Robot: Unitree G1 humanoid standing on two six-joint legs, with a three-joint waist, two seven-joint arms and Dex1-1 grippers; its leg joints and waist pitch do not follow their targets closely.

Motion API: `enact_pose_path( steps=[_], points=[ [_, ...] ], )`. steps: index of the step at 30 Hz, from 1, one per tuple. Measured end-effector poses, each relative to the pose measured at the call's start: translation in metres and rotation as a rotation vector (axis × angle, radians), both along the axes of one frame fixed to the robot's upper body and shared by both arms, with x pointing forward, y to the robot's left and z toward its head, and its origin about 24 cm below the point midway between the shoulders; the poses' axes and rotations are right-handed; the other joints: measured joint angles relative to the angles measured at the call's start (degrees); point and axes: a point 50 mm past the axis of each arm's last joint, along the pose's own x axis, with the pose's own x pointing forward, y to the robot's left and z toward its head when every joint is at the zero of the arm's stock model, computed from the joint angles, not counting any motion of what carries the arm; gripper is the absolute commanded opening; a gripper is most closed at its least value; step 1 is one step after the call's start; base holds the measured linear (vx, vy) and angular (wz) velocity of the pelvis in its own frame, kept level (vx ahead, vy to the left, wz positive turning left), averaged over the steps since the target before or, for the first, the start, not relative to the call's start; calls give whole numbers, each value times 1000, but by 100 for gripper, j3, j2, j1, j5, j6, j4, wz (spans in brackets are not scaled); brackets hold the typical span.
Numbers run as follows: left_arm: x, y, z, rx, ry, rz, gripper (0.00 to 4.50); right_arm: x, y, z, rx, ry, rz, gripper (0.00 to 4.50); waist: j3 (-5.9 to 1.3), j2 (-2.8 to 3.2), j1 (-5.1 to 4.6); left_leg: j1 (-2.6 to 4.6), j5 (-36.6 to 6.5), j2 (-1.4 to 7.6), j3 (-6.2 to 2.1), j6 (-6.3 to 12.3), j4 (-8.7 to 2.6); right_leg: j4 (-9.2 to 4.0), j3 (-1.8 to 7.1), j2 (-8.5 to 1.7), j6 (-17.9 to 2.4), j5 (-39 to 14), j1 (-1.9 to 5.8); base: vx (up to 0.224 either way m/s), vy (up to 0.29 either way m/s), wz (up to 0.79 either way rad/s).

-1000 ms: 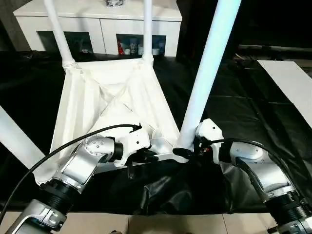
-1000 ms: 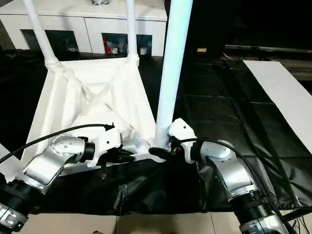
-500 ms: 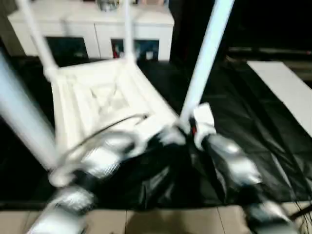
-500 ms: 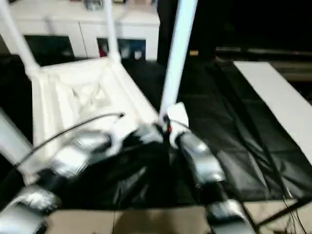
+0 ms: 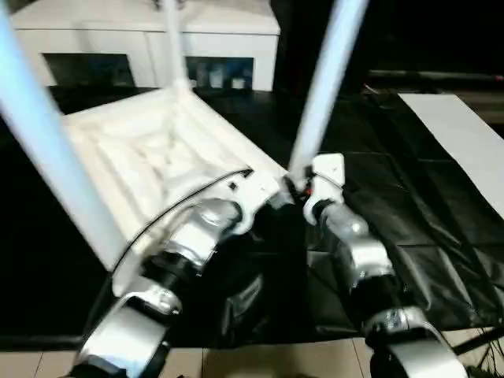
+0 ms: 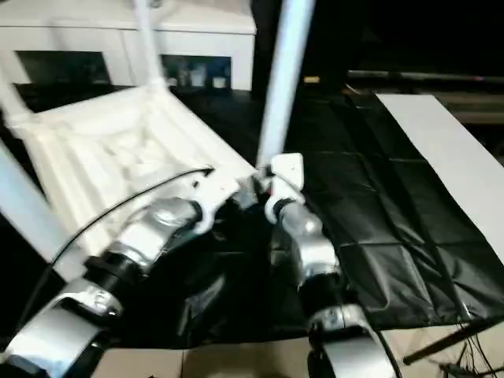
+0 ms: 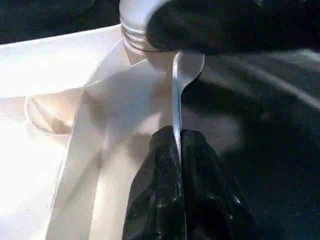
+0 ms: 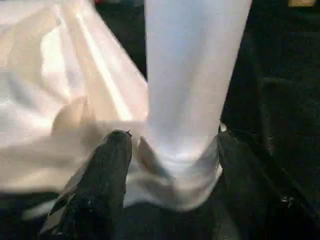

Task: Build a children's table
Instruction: Rotate leg to tighten

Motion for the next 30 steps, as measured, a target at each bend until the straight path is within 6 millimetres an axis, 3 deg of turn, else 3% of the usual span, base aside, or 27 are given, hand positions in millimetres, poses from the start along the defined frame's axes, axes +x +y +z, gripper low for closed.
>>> enact_pose_path(
  steps=[5,12,19,30],
  points=[
    [-8,15,2,18,-2,-84,0,-4,-26,13,-120,-66,112,325,4,6,64,-21,18,-1,8,32,2,-6,3,-3,-2,-1,-21,0,0,0],
    [-34,58,3,50,65,-321,0,-42,-60,6,-251,-40,479,325,9,13,103,-7,-1,1,8,0,1,-4,4,-3,-1,-2,-9,0,0,0],
    [-46,56,3,32,111,-429,0,-52,-51,14,-122,-15,649,396,13,19,172,10,0,-4,23,2,6,-5,6,-23,-1,-2,19,0,0,0],
    [-48,55,4,30,121,-453,0,-49,-49,1,-187,33,650,396,13,17,223,6,-1,-4,26,3,8,-4,4,-24,8,-8,16,0,0,0]
  ],
)
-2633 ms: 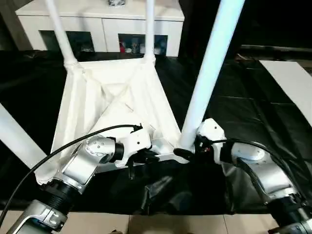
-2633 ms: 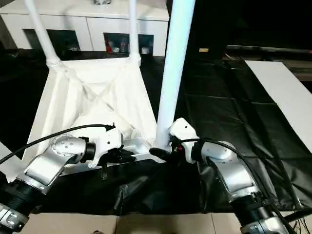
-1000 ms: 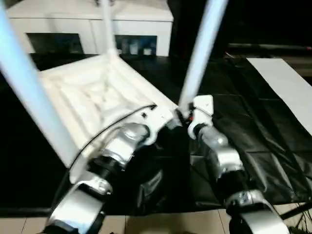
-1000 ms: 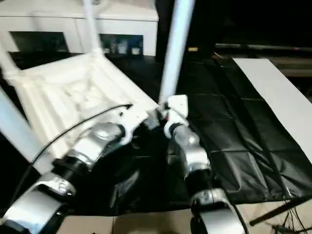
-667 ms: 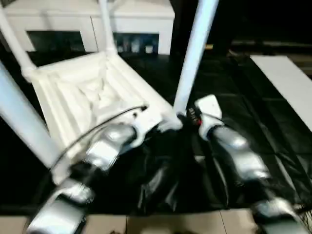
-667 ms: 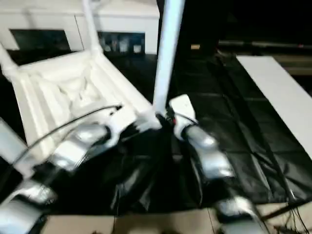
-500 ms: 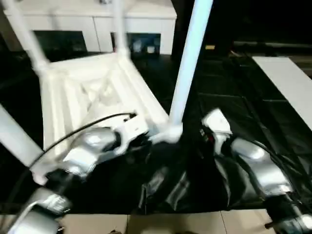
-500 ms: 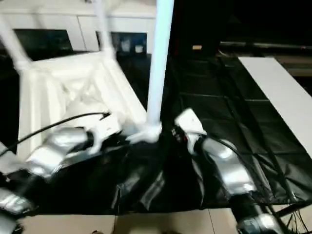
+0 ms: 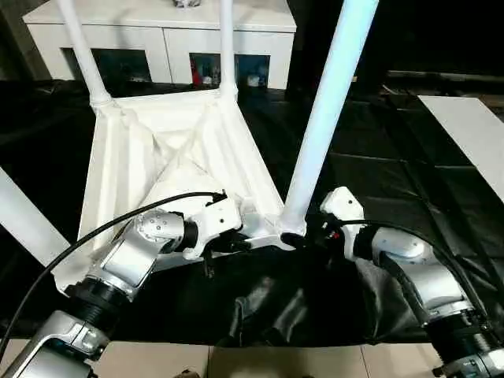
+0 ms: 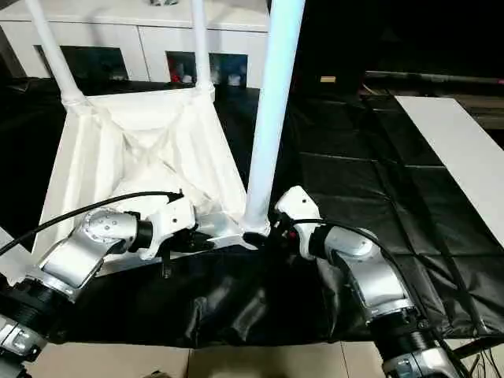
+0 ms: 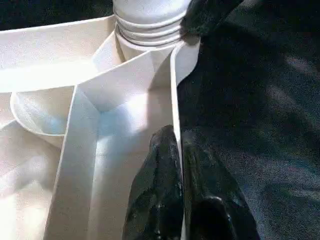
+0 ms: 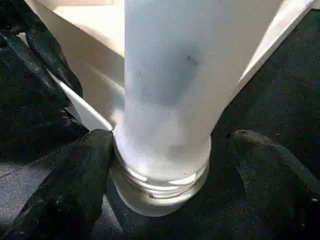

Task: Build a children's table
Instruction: Rotate leg to tighten

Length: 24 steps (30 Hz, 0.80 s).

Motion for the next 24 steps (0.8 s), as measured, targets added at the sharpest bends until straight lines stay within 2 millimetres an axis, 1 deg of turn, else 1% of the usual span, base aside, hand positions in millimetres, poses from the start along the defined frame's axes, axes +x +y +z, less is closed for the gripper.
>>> enact_pose_path(
  steps=[1,2,4,7,10,11,12,14,24],
  points=[
    [0,0,0,0,0,0,0,0,1,-1,5,4,-1,396,0,0,-1,1,0,0,0,0,0,0,0,0,0,0,0,0,0,0],
    [0,0,0,1,0,1,0,1,3,-2,13,10,-3,369,0,0,-3,1,0,0,0,0,0,1,0,0,0,0,0,0,0,0],
    [0,0,0,0,1,0,0,0,4,-3,20,15,-4,369,0,-1,2,1,0,0,0,0,0,1,0,0,0,0,0,0,0,0],
    [-1,1,0,1,1,1,0,1,7,-4,36,26,-4,333,0,-1,1,1,0,0,0,0,0,1,1,0,0,0,0,0,0,0],
    [-2,1,0,0,2,1,0,1,9,-5,59,35,10,313,0,-1,-1,1,0,0,0,0,0,1,0,0,0,0,0,0,0,0],
    [-2,1,0,0,1,0,0,1,9,-5,63,37,12,293,0,-1,1,1,0,0,0,0,0,1,0,0,0,0,0,0,0,0],
    [-2,1,0,0,1,0,0,1,9,-5,64,38,15,293,0,-1,1,1,0,0,0,0,0,1,0,0,0,0,0,0,0,0],
    [-3,1,0,0,1,0,0,1,9,-5,65,39,16,276,0,-1,0,1,0,0,0,0,0,1,0,0,0,0,0,0,0,0],
    [-3,2,-2,4,6,6,0,1,12,-8,86,41,-4,268,-5,-8,-12,7,1,0,1,0,1,7,1,0,0,0,2,0,0,0]
  ],
)
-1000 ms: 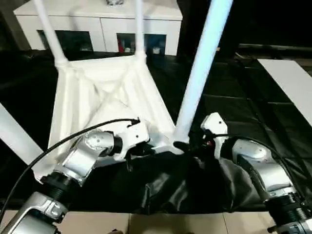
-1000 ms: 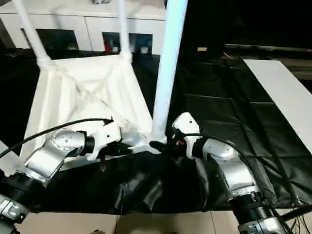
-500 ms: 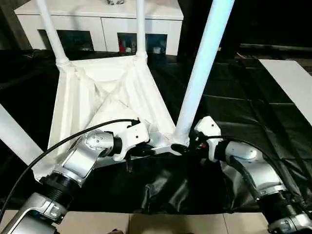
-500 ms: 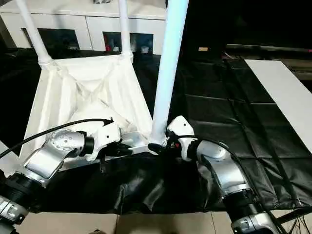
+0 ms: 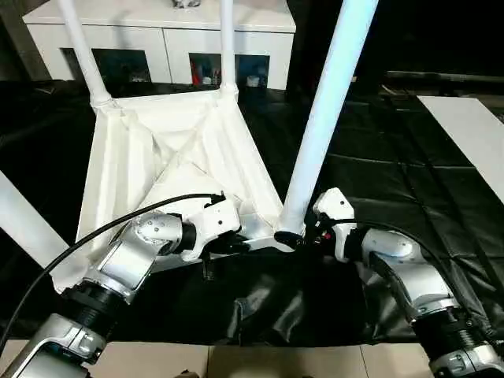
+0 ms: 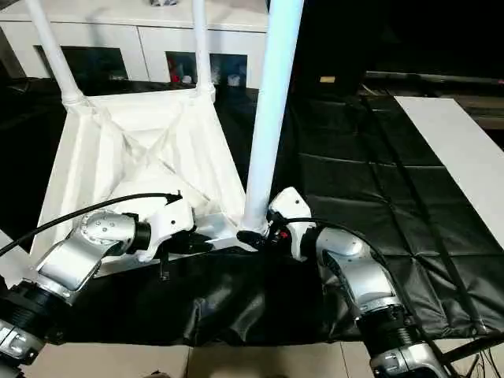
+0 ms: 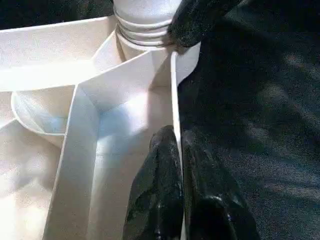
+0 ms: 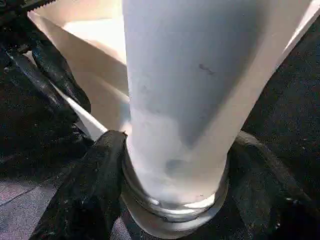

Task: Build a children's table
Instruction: Rotate leg to tighten

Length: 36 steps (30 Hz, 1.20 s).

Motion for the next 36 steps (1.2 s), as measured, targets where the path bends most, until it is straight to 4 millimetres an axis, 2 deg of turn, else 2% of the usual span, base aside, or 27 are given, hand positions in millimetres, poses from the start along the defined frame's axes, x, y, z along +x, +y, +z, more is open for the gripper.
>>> enact_pose_path(
  steps=[3,7,9,15,20,21,23,25,26,28,32,34,36],
  points=[
    [4,-5,-3,-19,0,55,0,4,7,-5,37,8,-115,267,-4,-7,-40,13,1,0,0,-1,8,7,2,0,-5,4,13,0,0,0],
    [20,-32,-8,-43,-24,178,0,19,15,-11,57,10,-408,267,-8,-12,-121,26,1,-5,-1,-2,25,1,6,-3,4,-1,30,0,0,0],
    [28,-51,-9,-49,-42,242,0,28,16,-11,48,11,-557,267,-9,-13,-122,22,1,-8,-1,-2,35,-1,8,-9,5,-2,32,0,0,0],
    [39,-91,-11,-45,-76,355,0,46,22,-9,38,20,-812,267,-13,-4,-93,5,1,-13,-1,-1,38,-7,12,-15,6,-1,44,0,0,0],
    [41,-95,-10,-43,-102,355,0,50,21,-9,80,24,-838,267,-20,9,-86,3,1,-11,-6,1,27,-7,4,-15,-6,7,45,0,0,0],
    [41,-94,-10,-42,-104,354,0,50,21,-9,85,24,-832,323,-20,9,-87,3,1,-10,-6,1,26,-7,3,-15,-6,7,44,0,0,0],
    [42,-91,-10,-35,-120,347,0,47,18,-9,105,8,-810,337,-17,16,-77,2,2,-10,-6,1,20,-7,1,-14,-5,7,41,0,0,0],
    [45,-84,-10,-24,-143,356,0,43,24,-6,132,-9,-755,343,-13,20,-127,3,2,-6,-6,1,17,-3,0,-11,-3,9,35,0,0,0],
    [46,-79,-9,-18,-158,356,0,40,26,-6,140,-22,-726,365,-9,18,-145,-11,2,-6,-10,1,17,-4,-5,-9,19,3,27,0,0,0],
    [46,-76,-9,-18,-164,344,0,37,24,-4,135,-42,-701,380,-8,19,-146,-6,1,-5,-18,0,13,-4,-12,-8,28,-2,24,0,0,0],
    [43,-77,-9,-21,-176,292,0,30,12,5,108,-106,-669,387,-6,25,-84,-3,1,-4,-19,0,5,-5,-13,-8,14,5,19,0,0,0],
    [41,-80,-8,-26,-185,255,0,15,-3,5,84,-129,-629,387,-7,32,14,-2,1,-5,-16,1,2,-11,-11,-10,31,-6,22,0,0,0],
    [41,-79,-8,-34,-193,244,0,2,-12,-2,55,-108,-605,387,-5,45,21,-3,1,-6,-11,2,2,-12,-4,-10,35,-8,22,0,0,0]
  ],
)
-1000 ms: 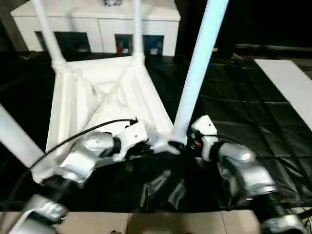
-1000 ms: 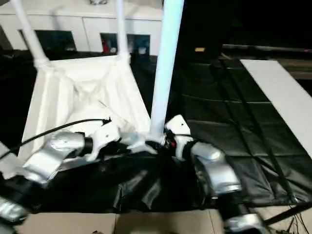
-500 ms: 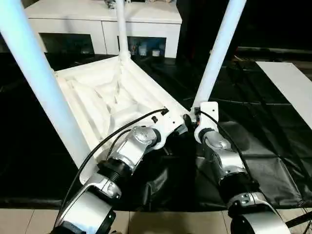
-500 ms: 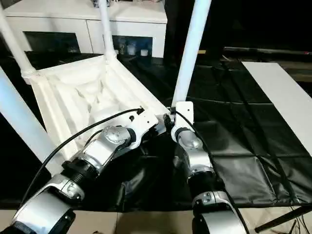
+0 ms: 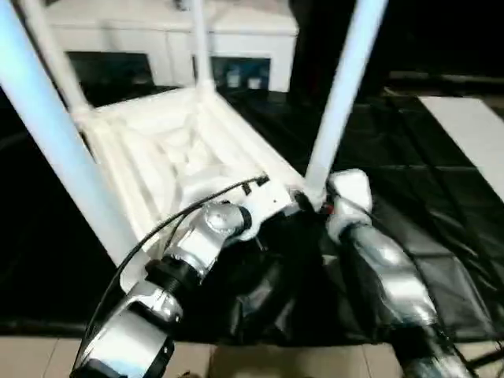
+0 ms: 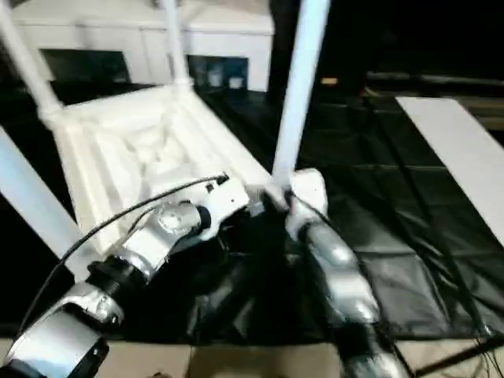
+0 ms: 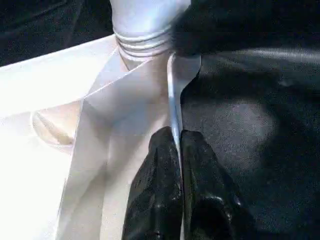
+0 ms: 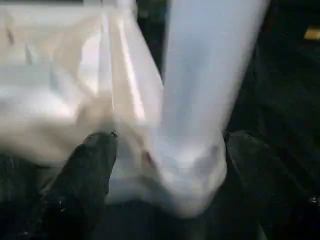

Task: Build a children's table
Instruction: Rotate leg to tighten

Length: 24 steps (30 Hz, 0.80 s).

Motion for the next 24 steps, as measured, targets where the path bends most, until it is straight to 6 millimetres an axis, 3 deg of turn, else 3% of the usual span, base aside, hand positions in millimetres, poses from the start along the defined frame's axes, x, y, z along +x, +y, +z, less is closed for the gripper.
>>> enact_pose_path(
  steps=[1,6,12,18,24],
  points=[
    [0,2,0,-5,4,3,45,-5,-2,-4,-6,15,11,394,4,6,0,0,0,0,1,0,0,1,0,0,0,0,-2,0,0,0],
    [-5,4,4,-126,5,1,81,-21,2,-12,-27,42,48,394,34,52,-19,-5,0,2,-2,-1,-1,1,-4,1,0,0,-9,0,0,0],
    [-18,13,5,-131,31,-72,138,-28,3,-3,-33,14,98,394,38,57,-18,-18,-6,1,0,7,-2,-12,-1,1,5,-5,-14,0,0,0],
    [-24,26,4,-101,71,-107,184,-28,-36,12,-71,-19,167,394,39,56,-26,-8,-5,1,3,7,-2,-5,1,0,5,-5,-12,0,0,0],
    [-28,22,14,-135,41,-120,227,-30,-58,22,-117,-13,263,394,40,62,-56,-9,-5,1,3,7,-1,-4,2,0,5,-4,-11,0,0,0]
  ],
)
